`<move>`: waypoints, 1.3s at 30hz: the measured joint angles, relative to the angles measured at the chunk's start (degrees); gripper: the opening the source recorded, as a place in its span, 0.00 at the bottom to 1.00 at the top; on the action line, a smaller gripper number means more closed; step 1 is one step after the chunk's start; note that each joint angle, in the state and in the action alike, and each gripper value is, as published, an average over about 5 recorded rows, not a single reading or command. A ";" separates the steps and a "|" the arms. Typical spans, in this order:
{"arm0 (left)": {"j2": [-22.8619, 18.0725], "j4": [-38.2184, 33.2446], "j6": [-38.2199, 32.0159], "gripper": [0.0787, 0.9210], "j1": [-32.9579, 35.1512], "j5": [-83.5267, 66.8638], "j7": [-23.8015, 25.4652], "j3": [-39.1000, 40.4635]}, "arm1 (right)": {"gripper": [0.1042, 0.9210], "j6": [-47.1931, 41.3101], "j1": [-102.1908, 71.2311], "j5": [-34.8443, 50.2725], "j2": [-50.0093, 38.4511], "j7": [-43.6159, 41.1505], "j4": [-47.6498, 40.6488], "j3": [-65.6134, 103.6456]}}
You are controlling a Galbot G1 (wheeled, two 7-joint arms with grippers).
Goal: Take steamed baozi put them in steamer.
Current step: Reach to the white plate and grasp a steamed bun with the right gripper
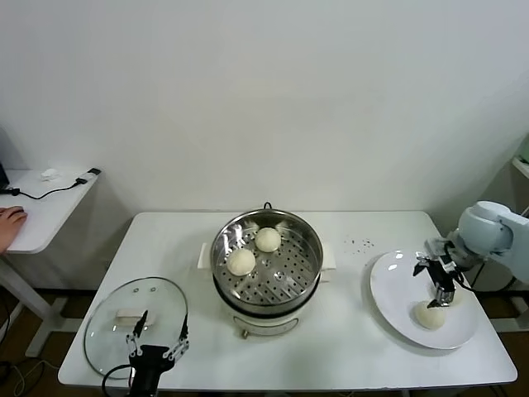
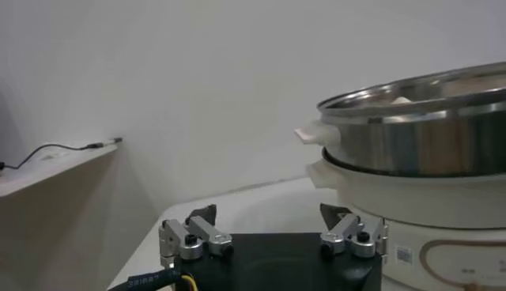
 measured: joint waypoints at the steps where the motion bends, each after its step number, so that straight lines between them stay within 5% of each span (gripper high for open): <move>1: 0.00 0.09 -0.01 0.88 0.01 -0.02 0.00 -0.03 | 0.88 0.16 -1.05 -0.52 -0.02 0.01 -0.40 0.68; 22: -0.43 1.06 -0.36 0.88 0.84 0.58 -0.12 -0.44 | 0.87 3.16 -14.17 -7.74 5.01 0.18 -9.14 10.49; 39: -0.62 1.27 -0.89 0.88 1.32 0.59 -0.33 -0.42 | 0.63 4.69 -16.21 -9.54 5.53 -1.20 -10.00 13.16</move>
